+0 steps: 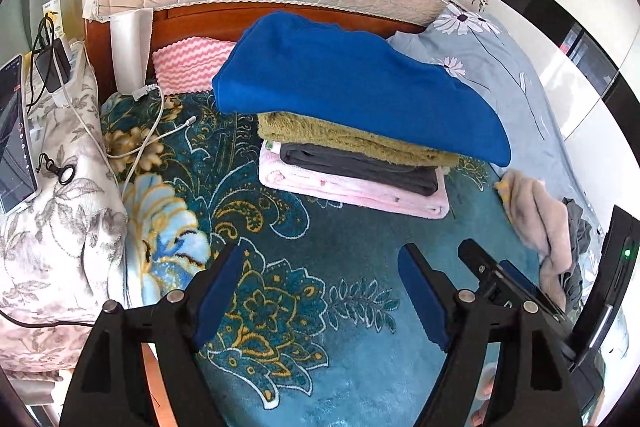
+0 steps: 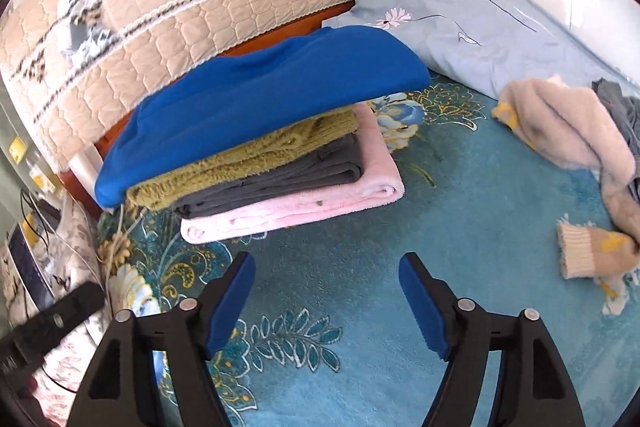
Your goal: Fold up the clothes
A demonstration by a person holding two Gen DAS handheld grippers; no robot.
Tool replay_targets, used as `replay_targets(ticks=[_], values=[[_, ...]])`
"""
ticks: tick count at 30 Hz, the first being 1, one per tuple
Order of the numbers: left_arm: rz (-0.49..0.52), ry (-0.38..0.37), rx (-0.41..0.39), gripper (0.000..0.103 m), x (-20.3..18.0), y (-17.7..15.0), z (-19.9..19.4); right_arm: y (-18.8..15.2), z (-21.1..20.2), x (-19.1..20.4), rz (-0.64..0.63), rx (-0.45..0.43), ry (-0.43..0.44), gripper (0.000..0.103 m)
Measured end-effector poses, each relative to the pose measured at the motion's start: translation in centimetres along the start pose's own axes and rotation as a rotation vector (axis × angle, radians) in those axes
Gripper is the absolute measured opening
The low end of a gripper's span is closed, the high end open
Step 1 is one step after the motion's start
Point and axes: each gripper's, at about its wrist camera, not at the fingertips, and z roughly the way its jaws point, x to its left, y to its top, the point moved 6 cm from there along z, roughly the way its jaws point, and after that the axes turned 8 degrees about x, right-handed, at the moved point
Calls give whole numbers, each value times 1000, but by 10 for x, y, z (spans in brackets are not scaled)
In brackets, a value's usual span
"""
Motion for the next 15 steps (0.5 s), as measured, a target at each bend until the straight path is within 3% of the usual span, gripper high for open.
replay_targets(ticks=[6, 10, 15], values=[[7, -7, 5, 88, -4, -5, -5, -2, -5, -10, 27, -38, -16, 88], [-32, -28, 8, 89, 0, -2, -1, -1, -6, -15, 44, -54, -12, 99], [-41, -11, 11, 89, -1, 0, 5, 0, -4, -19, 49, -63, -8, 103]])
